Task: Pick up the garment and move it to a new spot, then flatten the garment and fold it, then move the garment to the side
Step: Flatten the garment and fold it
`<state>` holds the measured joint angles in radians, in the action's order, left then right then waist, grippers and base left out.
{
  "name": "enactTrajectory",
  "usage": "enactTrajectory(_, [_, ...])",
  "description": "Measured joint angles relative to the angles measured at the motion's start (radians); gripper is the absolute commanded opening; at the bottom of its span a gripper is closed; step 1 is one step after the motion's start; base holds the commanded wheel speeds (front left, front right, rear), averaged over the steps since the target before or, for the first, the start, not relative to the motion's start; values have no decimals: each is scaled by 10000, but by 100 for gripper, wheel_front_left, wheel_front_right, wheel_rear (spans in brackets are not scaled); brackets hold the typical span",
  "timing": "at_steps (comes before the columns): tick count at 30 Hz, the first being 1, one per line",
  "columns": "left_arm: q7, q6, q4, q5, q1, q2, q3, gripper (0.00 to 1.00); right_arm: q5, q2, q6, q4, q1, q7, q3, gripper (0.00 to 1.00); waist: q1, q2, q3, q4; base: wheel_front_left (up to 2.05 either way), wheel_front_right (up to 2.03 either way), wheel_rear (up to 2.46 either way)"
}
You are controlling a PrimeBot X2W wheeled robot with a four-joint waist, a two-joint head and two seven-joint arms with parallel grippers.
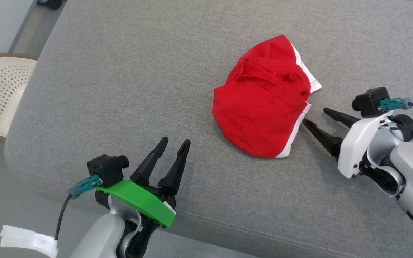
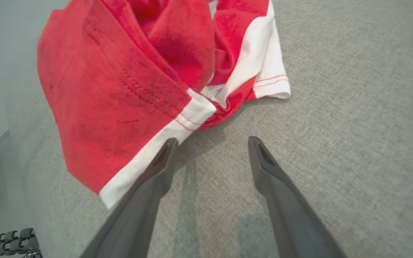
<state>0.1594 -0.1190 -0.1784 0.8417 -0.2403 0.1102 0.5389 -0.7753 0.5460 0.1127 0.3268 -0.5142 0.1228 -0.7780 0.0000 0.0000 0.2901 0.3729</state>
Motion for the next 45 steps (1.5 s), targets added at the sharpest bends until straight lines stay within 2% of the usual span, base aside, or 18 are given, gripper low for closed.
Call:
enactTrajectory(21, [102, -12, -291, 15, -174, -102, 161, 100, -174, -274, 12, 497, -407, -543, 157, 100, 0, 0, 166, 218, 0, 0, 0])
enactTrajectory(37, [188, -40, -439, 77, -364, -142, 257, 100, -244, -221, 104, 318, -574, -895, -67, 100, 0, 0, 140, 124, 0, 0, 0])
enactTrajectory(45, [219, -40, -487, 90, -399, -207, 401, 100, -251, -73, 104, 428, -812, -861, -550, 100, 0, 0, 163, 143, 0, 0, 0])
